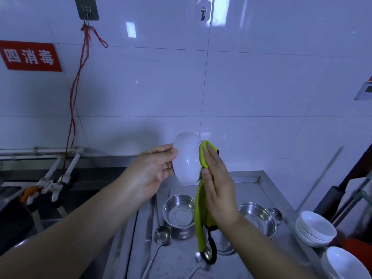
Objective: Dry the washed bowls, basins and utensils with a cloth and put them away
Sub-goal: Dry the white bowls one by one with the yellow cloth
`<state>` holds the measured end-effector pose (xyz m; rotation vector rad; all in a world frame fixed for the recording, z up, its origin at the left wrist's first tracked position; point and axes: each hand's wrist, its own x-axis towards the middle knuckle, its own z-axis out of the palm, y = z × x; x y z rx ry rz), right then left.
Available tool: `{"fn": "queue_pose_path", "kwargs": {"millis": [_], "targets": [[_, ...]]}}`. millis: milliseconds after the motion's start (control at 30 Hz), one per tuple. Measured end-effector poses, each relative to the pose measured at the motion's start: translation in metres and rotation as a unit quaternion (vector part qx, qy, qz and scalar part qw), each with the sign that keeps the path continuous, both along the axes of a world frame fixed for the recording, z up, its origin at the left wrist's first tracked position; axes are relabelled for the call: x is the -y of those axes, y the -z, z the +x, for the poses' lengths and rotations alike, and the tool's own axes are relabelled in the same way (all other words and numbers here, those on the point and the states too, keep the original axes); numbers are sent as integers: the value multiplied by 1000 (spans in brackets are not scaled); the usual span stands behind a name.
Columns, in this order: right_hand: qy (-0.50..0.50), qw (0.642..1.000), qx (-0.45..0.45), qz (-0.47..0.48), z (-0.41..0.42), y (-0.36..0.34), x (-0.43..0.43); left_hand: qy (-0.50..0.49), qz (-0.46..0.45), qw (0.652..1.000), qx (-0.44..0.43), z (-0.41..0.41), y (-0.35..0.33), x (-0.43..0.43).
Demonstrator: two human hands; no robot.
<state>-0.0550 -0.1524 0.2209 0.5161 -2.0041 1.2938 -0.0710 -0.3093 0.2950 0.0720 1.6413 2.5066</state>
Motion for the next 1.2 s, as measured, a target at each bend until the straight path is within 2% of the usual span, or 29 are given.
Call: {"fn": "queue_pose_path", "kwargs": {"millis": [167,300,367,433,600,733,800,900,1000,1100,1200], "targets": [[8,991,-36,127,-1,15,-23,27,14,1000,-2,0,-2,7],[1,997,12,70,-10,-4,-20,26,-5,1000,8,4,-1,-3],[12,999,-13,40,-8,-16,-15,0,-9,1000,14,7,-1,-11],[22,998,-43,47,-5,-24,-4,-29,5,999,17,10,-3,-20],[69,980,-105,153,-5,-5,17,-26,51,996,62,6,-9,-38],[93,958,-185,199,-7,25,-8,-14,136,984,115,7,-11,-36],[80,960,-191,188,-6,28,-16,-9,157,979,126,8,-11,-35],[76,973,-153,156,-6,12,-8,-7,170,977,131,11,-6,-38],[93,969,-152,174,-9,-5,4,-11,150,981,124,16,-6,-43],[76,966,-164,186,-12,1,0,-18,182,973,143,13,-6,-39],[60,986,-122,95,-7,12,-8,-3,216,966,143,14,-7,-32]]}}
